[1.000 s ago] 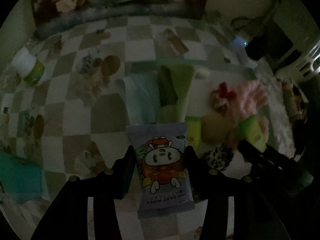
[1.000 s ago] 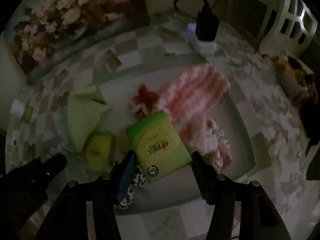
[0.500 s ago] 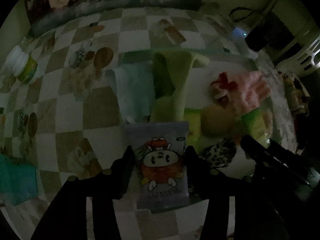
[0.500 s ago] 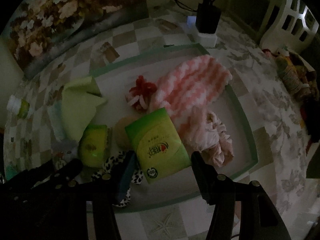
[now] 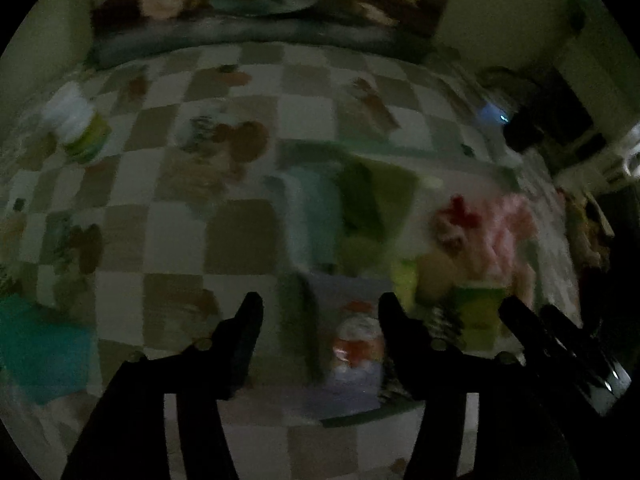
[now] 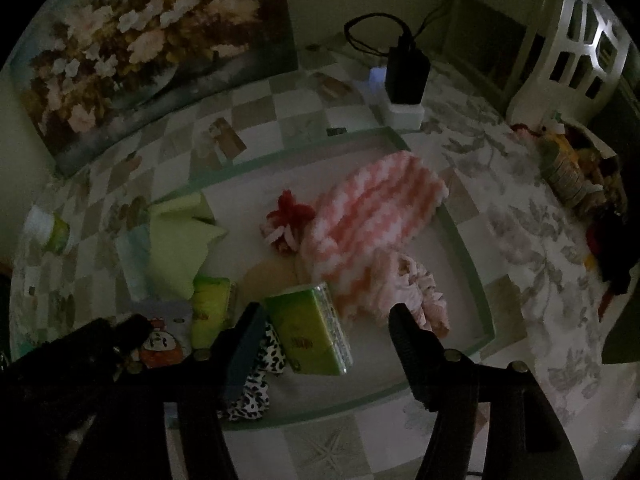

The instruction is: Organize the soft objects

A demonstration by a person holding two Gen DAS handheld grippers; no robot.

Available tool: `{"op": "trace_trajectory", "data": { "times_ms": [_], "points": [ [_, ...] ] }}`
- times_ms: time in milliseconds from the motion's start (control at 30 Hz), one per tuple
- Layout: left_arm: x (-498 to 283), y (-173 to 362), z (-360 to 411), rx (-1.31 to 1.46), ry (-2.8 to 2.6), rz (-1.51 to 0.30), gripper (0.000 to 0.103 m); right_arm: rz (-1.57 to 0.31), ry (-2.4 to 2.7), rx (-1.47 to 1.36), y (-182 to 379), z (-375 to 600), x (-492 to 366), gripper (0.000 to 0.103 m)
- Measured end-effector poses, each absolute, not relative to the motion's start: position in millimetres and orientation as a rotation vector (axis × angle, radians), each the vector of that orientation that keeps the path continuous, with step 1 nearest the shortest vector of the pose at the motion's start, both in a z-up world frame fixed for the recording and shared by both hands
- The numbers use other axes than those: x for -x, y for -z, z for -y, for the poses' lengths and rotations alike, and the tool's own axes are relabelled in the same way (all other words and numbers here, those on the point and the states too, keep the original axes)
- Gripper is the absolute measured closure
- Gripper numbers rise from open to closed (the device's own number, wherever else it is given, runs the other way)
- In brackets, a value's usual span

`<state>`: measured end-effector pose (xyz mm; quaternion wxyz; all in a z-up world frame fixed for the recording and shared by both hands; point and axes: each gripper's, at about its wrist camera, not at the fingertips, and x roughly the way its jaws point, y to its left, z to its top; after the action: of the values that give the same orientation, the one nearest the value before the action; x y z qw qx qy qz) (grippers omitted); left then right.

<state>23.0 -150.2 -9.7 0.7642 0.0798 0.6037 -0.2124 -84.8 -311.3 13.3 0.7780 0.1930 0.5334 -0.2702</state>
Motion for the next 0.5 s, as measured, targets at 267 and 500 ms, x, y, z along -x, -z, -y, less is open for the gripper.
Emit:
{"op": "trace_trajectory", "data": {
  "times_ms": [267, 500],
  "points": [
    [-34.2, 17.8, 122.0, -0.279, 0.285, -1.256, 0.008, -1.165, 0.562, -0.349, -8.9, 297.8, 76.8, 0.000],
    [-34.3, 19.5, 97.9, -0.266, 0.236, -1.239, 0.004, -1.180, 0.534, -0.329, -3.3, 290.3, 72.6, 0.000]
  ]
}}
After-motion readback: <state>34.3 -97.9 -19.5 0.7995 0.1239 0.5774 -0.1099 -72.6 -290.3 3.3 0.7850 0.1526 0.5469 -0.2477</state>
